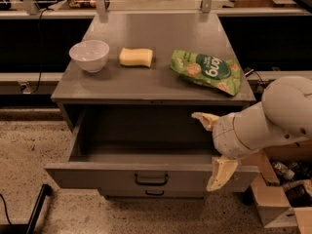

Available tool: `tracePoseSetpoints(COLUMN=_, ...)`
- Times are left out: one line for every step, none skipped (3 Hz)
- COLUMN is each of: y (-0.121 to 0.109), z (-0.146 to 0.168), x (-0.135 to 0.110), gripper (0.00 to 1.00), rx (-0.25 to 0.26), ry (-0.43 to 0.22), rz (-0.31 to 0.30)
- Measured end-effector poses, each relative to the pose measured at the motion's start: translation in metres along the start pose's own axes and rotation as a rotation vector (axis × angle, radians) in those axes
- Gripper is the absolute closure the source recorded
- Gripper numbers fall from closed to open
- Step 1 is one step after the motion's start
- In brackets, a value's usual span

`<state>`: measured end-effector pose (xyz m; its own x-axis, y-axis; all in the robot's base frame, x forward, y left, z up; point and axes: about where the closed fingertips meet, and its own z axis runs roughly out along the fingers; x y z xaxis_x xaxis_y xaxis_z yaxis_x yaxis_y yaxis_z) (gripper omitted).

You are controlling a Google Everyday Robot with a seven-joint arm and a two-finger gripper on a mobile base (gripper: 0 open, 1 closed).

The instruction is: Open top drawer

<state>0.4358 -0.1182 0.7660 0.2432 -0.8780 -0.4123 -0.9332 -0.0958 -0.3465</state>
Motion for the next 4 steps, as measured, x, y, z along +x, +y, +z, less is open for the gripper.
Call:
tracePoseSetpoints(y=0.0, z=0.0, x=0.0, gripper=0.0, rx=-0.001, ry=0.0, rz=-0.001)
tracePoseSetpoints(y=-0.015, z=0.007, x=0.012, gripper=0.0, rx=-0.005, ry=0.031, rz=0.008)
tracePoseSetpoints(y=-0.031, z=0.02, x=0.033, gripper=0.16, rx=-0.001, ry=0.06, rz=0.039)
tracePoseSetpoints(y=-0.041, z=0.039, x=0.044, gripper=0.39, rx=-0.014, ry=0.075, rz=0.052)
